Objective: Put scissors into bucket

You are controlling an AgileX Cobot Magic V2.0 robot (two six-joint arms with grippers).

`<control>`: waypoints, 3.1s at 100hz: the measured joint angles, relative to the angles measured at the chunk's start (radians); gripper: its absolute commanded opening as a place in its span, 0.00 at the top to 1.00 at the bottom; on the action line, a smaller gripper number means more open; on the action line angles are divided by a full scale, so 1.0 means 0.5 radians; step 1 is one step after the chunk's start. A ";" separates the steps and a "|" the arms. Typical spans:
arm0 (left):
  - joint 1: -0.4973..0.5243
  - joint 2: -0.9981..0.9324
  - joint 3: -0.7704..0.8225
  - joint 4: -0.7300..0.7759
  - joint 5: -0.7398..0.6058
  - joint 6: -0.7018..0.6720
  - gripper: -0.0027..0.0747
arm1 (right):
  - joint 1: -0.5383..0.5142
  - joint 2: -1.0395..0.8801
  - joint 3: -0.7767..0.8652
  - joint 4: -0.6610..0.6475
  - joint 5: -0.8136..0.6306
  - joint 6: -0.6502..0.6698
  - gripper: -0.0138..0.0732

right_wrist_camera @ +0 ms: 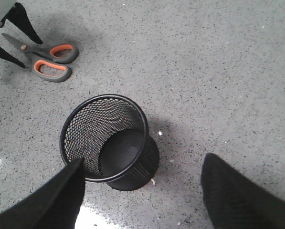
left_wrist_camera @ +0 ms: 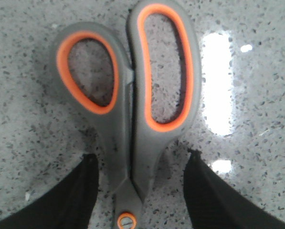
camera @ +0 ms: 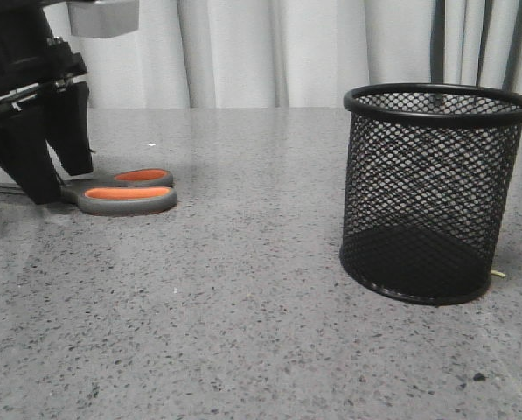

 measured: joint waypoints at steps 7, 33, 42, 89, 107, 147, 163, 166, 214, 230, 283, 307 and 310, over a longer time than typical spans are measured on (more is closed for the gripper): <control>0.000 0.010 0.000 0.000 -0.001 0.004 0.48 | 0.000 0.000 0.000 0.000 0.000 0.000 0.31; 0.000 0.058 -0.015 -0.007 0.000 0.011 0.48 | 0.000 0.000 0.000 0.000 0.000 0.000 0.31; 0.000 0.064 -0.020 -0.012 0.010 0.011 0.48 | 0.000 0.000 0.000 0.000 0.000 0.000 0.31; 0.000 0.076 -0.028 -0.071 0.037 0.042 0.71 | 0.000 0.000 0.000 0.000 0.000 0.000 0.31; 0.000 0.086 -0.032 -0.109 0.057 0.042 0.99 | 0.000 0.000 0.000 0.000 0.000 0.000 0.31; 0.000 -0.011 -0.170 -0.106 0.062 -0.139 0.99 | 0.000 0.001 0.000 0.005 0.000 0.000 0.31; 0.000 -0.227 -0.330 -0.106 0.068 -0.206 0.99 | 0.000 0.001 0.000 0.115 -0.033 0.000 0.31; 0.000 -0.263 -0.355 -0.106 0.072 -0.209 0.99 | 0.000 0.001 0.000 0.165 -0.047 0.000 0.31; -0.393 -0.636 -0.613 -0.099 0.127 -0.440 0.99 | 0.000 0.001 0.000 1.266 -0.283 -0.379 0.31; -0.646 -0.647 -0.721 -0.099 0.135 -0.537 0.99 | 0.000 0.001 0.000 1.443 -0.326 -0.446 0.31; -1.150 -0.647 -0.779 -0.106 -0.077 -0.634 0.99 | 0.000 0.001 0.000 1.522 -0.338 -0.454 0.33; -1.181 -0.647 -0.779 -0.142 -0.098 -0.639 0.99 | 0.000 0.001 0.000 1.536 -0.338 -0.454 0.66; -1.181 -0.647 -0.779 -0.146 -0.103 -0.639 0.99 | 0.002 0.001 0.000 1.545 -0.338 -0.454 0.72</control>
